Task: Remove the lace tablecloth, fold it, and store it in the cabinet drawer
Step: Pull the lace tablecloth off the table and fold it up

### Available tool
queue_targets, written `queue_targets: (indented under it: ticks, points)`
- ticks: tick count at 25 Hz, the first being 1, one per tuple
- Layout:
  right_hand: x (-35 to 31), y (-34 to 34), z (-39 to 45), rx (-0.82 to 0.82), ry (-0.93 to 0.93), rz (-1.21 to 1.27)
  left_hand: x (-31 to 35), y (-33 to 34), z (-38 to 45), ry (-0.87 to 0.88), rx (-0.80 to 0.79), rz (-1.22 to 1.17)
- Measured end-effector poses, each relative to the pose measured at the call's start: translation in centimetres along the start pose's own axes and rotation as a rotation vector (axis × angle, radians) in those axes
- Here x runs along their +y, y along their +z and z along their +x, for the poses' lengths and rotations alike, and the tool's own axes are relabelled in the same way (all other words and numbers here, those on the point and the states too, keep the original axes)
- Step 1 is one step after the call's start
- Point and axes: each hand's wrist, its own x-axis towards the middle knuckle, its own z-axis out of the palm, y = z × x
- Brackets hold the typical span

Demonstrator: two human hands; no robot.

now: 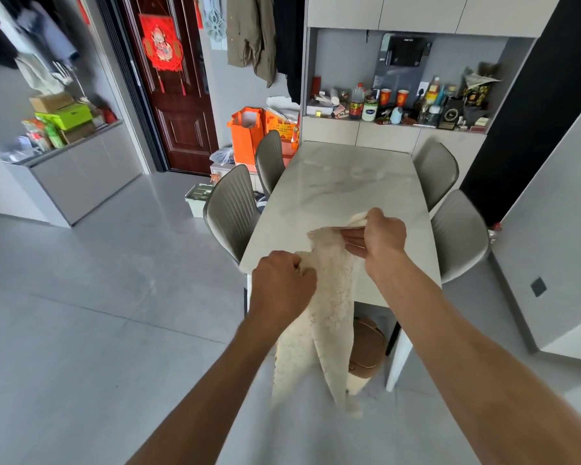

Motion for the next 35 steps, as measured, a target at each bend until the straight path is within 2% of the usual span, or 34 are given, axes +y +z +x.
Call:
queue_targets:
  ticks: [2,5,8,12,14,16,18,24,26,28,32,34,35]
  points:
    - [0.1,-1.3,0.9,0.075,-0.059,-0.15,-2.0,-0.9,1.1,0.014,-0.028,0.025]
    - [0.6,-2.7,1.9,0.153,-0.193,-0.523,-4.4,-1.9,2.5,0.058,-0.117,0.079]
    - [1.5,-3.8,2.7,0.093,-0.268,-0.913,-5.3,-1.7,3.4,0.098,-0.191,0.094]
    - [3.4,-6.2,4.4,0.011,-0.248,-1.251,-6.3,-0.8,3.7,0.169,-0.27,0.125]
    - [5.0,-7.6,5.4,-0.153,-0.262,-1.289,-6.9,-0.7,3.5,0.176,-0.288,0.122]
    - [7.1,-8.7,5.8,-0.43,-0.199,-1.211,-7.5,-0.6,3.5,0.176,-0.304,0.116]
    - [9.5,-9.1,5.6,-0.63,-0.171,-1.187,-7.9,-0.8,3.5,0.183,-0.301,0.114]
    - [15.4,-9.3,4.1,-0.933,-0.091,-1.354,-10.0,-2.9,4.9,0.211,-0.238,0.149]
    - [15.8,-9.7,3.5,-0.945,-0.083,-1.299,-11.0,-4.2,5.5,0.219,-0.247,0.178]
    - [15.2,-9.7,3.2,-0.841,-0.251,-1.206,-12.2,-5.8,6.2,0.236,-0.26,0.182]
    - [11.9,-8.2,1.8,-0.717,-0.829,-1.073,-14.1,-9.0,7.7,0.237,-0.243,0.241]
    - [10.7,-6.7,0.8,-0.537,-1.13,-1.144,-15.0,-9.6,8.1,0.196,-0.208,0.208]
    - [10.4,-6.1,0.6,-0.422,-1.195,-1.128,-15.2,-9.7,8.2,0.169,-0.186,0.164]
